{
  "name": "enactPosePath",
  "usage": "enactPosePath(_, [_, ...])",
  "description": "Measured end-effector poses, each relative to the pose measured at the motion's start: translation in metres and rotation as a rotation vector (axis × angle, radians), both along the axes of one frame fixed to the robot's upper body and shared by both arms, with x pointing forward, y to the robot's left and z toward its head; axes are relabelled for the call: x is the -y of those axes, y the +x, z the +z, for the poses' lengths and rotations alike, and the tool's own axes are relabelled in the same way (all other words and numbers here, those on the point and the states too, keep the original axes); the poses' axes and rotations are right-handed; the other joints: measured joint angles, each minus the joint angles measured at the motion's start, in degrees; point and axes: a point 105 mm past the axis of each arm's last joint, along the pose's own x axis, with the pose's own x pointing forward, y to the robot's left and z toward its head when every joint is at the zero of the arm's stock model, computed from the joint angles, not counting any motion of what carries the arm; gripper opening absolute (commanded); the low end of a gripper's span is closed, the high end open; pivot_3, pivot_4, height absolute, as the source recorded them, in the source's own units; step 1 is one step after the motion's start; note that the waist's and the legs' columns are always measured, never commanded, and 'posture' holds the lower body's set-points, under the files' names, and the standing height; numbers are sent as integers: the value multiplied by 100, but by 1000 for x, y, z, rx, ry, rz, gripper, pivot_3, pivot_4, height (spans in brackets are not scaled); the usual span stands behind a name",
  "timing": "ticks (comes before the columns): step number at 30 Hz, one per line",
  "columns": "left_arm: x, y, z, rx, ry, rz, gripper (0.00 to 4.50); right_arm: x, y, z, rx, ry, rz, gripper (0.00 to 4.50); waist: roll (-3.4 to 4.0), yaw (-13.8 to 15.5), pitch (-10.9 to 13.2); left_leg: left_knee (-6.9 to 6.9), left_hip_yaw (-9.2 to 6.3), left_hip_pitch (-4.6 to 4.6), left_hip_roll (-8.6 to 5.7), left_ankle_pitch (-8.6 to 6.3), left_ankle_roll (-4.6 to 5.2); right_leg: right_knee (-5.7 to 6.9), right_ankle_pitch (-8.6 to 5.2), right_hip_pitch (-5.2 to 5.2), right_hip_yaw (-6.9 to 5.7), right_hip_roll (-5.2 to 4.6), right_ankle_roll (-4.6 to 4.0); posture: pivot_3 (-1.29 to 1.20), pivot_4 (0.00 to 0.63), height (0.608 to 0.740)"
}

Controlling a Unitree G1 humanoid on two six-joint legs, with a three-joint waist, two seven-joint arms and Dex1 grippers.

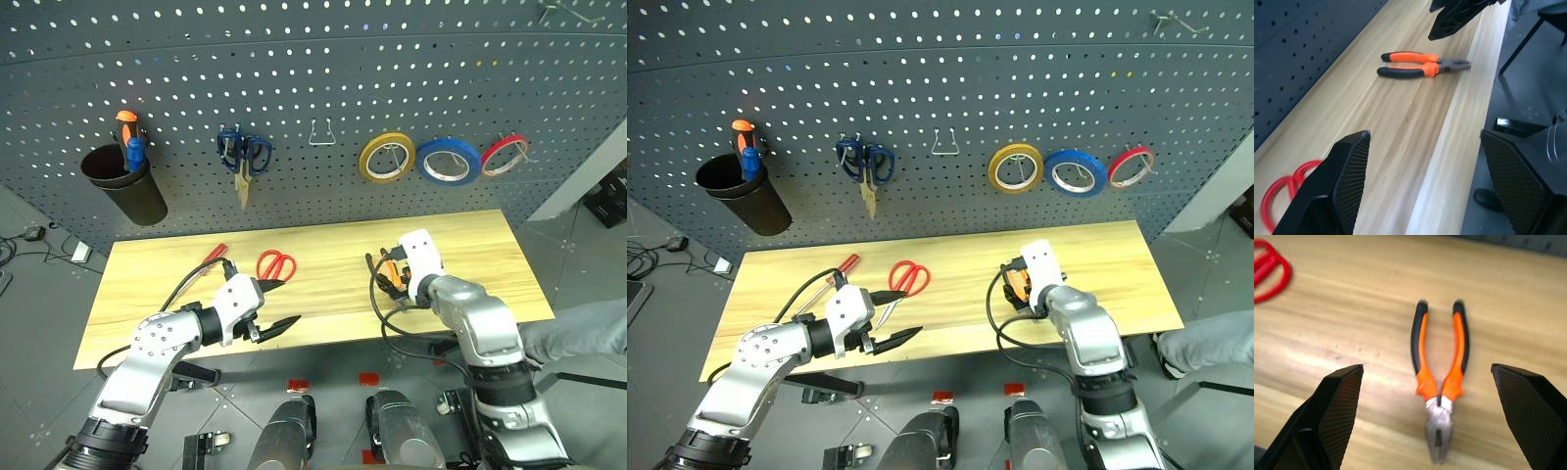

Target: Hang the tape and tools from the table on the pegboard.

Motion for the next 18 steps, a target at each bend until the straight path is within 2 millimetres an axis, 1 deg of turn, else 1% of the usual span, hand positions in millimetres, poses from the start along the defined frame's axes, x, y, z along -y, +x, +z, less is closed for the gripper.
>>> enactPosePath(4, [0, 0, 1, 1, -7, 5, 3783, 6, 11, -18, -72, -47, -38, 4462, -6, 0, 78, -1, 3, -2, 1, -2, 3, 0, 0, 2, -1, 0, 0, -172, 333, 740])
enactPosePath(8, [2, 1, 3, 8, -9, 5, 3783, 5, 19, -34, -140, -65, -54, 4462, -3, -44, 149, 1, 9, -33, 3, -1, 2, 2, 1, -5, 2, 1, -1, -157, 343, 740])
enactPosePath(10, [5, 1, 8, 23, -13, -4, 3783, 4, 27, -35, -145, -67, -64, 4462, -3, -59, 183, 0, 13, -34, 4, -1, 3, 0, 0, -6, 3, 2, -1, -149, 344, 740])
enactPosePath(13, [6, 2, 10, 22, -17, -2, 3783, -1, 38, -32, -122, -68, -55, 4462, -2, -54, 231, -1, 12, -34, 5, -1, 3, -1, 0, -7, 1, 3, -1, -147, 344, 740])
enactPosePath(18, [6, 3, 9, 15, -19, 10, 3783, 0, 43, -44, -139, -95, -49, 4462, -3, -42, 250, 1, 13, -38, 4, -1, 3, -4, 0, -7, 1, 2, -1, -149, 337, 740])
